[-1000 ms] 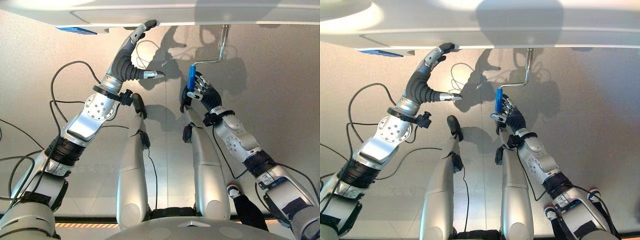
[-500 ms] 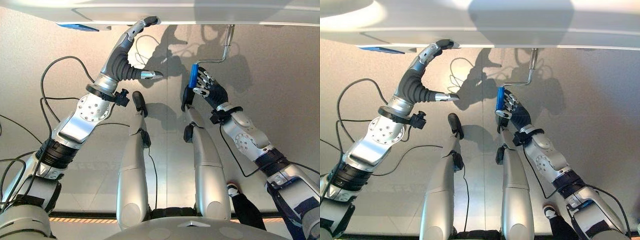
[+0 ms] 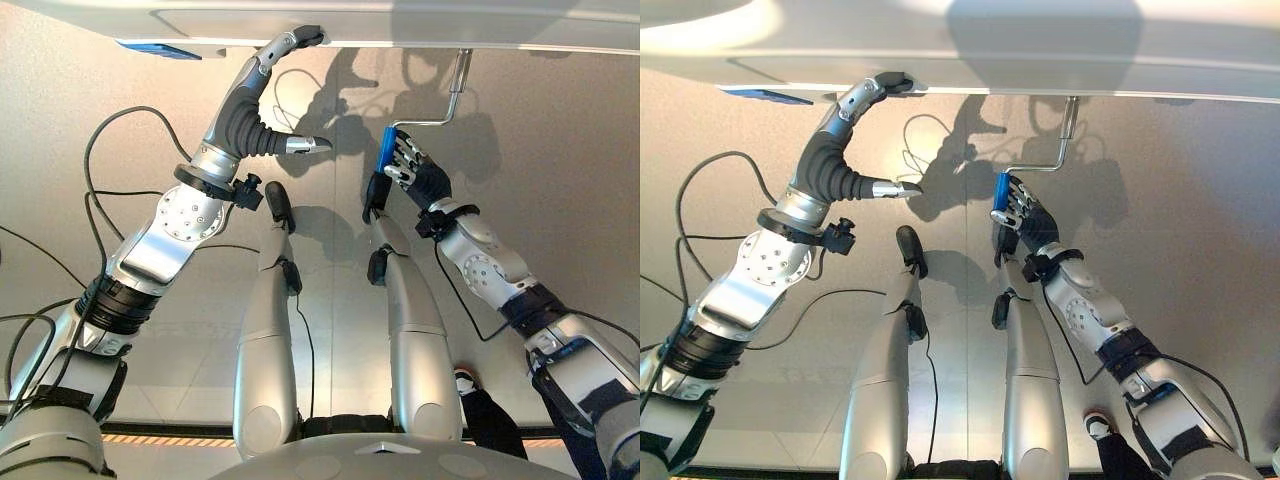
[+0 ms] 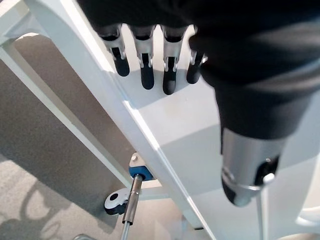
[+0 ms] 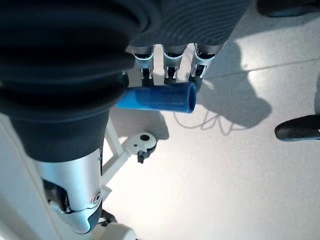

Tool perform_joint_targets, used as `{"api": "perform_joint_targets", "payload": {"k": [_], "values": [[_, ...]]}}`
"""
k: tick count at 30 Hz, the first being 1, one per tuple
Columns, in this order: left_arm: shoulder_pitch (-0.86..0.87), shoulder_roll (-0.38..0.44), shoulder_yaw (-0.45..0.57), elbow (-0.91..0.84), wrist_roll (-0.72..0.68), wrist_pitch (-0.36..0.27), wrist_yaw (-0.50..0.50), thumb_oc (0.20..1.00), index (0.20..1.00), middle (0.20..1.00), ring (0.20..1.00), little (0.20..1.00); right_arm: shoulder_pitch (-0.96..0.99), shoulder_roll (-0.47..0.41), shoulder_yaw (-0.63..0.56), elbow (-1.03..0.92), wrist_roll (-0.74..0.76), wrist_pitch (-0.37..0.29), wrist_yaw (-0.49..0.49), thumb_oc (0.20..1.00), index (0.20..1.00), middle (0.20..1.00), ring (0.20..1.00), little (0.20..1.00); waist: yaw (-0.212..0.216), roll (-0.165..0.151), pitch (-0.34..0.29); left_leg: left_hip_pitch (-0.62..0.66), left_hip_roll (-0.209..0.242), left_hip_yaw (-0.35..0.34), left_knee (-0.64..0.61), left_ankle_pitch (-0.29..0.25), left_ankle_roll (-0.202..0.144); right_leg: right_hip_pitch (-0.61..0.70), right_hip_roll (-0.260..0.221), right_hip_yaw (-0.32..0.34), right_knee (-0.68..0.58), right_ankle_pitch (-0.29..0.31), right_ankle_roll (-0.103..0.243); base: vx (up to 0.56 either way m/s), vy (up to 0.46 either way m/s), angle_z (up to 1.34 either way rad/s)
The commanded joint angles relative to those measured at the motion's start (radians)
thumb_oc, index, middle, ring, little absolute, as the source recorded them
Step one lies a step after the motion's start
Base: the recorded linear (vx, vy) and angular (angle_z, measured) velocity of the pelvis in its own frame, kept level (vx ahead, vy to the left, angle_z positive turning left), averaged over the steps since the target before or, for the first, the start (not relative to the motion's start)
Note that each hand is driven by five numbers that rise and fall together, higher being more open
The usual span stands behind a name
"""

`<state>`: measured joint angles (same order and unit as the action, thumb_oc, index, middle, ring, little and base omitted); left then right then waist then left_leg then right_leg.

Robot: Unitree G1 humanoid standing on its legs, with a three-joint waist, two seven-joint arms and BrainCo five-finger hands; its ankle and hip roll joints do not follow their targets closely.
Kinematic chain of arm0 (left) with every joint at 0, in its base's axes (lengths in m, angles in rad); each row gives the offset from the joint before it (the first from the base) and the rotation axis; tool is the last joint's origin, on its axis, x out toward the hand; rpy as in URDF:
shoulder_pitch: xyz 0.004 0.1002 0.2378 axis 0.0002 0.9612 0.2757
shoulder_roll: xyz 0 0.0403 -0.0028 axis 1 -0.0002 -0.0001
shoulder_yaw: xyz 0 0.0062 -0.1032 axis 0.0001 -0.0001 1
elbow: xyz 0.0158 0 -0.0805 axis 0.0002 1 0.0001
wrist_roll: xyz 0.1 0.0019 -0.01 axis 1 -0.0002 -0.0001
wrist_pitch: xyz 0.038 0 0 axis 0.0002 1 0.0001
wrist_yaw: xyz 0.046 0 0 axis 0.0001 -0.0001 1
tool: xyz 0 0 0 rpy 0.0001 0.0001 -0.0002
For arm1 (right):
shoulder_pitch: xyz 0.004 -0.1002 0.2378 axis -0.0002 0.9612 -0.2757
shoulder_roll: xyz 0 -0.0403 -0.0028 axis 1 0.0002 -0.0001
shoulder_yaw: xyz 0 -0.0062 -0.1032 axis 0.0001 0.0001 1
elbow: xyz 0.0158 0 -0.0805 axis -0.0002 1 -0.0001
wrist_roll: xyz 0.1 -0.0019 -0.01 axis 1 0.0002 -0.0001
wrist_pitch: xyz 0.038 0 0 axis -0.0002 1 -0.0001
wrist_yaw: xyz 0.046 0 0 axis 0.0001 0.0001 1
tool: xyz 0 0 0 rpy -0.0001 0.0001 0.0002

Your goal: Raise the hospital bed

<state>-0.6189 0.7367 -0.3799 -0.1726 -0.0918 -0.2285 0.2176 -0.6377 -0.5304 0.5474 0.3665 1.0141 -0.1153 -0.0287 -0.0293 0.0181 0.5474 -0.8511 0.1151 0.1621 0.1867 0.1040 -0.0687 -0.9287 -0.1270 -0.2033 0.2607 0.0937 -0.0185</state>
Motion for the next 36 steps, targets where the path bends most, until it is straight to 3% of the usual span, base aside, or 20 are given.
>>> {"api": "perform_joint_targets", "payload": {"k": [1,10,18,19,20,21,36], "values": [[-0.003,-0.014,-0.003,-0.143,0.017,-0.05,0.025,1.0,1.0,1.0,1.0,1.0,-0.064,0.079,0.087,-0.075,-0.008,-0.001,0.046,1.0,1.0,1.0,1.0,1.0,0.034,0.015,-0.027,-0.038,0.025,0.014,0.045,-0.054,-0.048,0.019,-0.056,0.038,-0.05,0.001,0.155,0.0,0.0,0.0],[-0.013,-0.03,-0.016,-0.14,0.012,-0.053,0.031,1.0,1.0,1.0,1.0,1.0,-0.116,0.141,0.083,0.056,-0.011,0.003,0.03,1.0,1.0,1.0,1.0,1.0,0.046,0.02,-0.027,-0.036,0.021,0.009,0.033,-0.051,-0.045,0.021,-0.057,0.036,-0.051,-0.002,0.154,0.0,0.0,0.01],[-0.009,-0.033,-0.015,-0.145,0.008,-0.056,0.033,1.0,1.0,1.0,1.0,1.0,-0.138,0.144,0.081,0.06,-0.01,0.003,0.032,1.0,1.0,1.0,1.0,1.0,0.048,0.021,-0.027,-0.039,0.02,0.006,0.035,-0.052,-0.043,0.019,-0.055,0.034,-0.045,-0.006,0.153,0.0,0.0,0.0],[-0.009,-0.034,-0.015,-0.145,0.009,-0.055,0.033,1.0,1.0,1.0,1.0,1.0,-0.14,0.142,0.081,0.056,-0.013,0.002,0.032,0.868,0.868,0.868,0.868,0.868,0.047,0.021,-0.027,-0.038,0.02,0.005,0.035,-0.052,-0.043,0.019,-0.056,0.034,-0.044,-0.006,0.153,0.0,0.0,0.0],[-0.01,-0.034,-0.016,-0.147,0.011,-0.056,0.036,1.0,1.0,1.0,1.0,1.0,-0.142,0.143,0.081,0.053,-0.009,-0.001,0.03,0.332,0.332,0.332,0.332,0.332,0.047,0.021,-0.027,-0.038,0.021,0.005,0.033,-0.051,-0.043,0.019,-0.056,0.033,-0.045,-0.005,0.153,0.0,0.0,0.0],[-0.011,-0.033,-0.016,-0.147,0.011,-0.056,0.038,1.0,1.0,1.0,1.0,1.0,-0.144,0.145,0.079,0.051,-0.009,-0.002,0.027,0.2,0.2,0.2,0.2,0.2,0.047,0.021,-0.027,-0.038,0.021,0.006,0.033,-0.051,-0.043,0.019,-0.056,0.033,-0.046,-0.005,0.153,0.0,0.0,0.0],[0.009,-0.033,-0.005,-0.138,-0.019,-0.063,0.036,1.0,1.0,1.0,1.0,1.0,-0.149,0.126,0.019,-0.037,0.061,-0.055,0.027,0.2,0.2,0.2,0.2,0.2,0.046,0.009,-0.027,-0.035,0.024,0.005,0.035,-0.05,-0.04,0.022,-0.053,0.032,-0.037,-0.01,0.151,0.0,-0.008,0.0]]}}
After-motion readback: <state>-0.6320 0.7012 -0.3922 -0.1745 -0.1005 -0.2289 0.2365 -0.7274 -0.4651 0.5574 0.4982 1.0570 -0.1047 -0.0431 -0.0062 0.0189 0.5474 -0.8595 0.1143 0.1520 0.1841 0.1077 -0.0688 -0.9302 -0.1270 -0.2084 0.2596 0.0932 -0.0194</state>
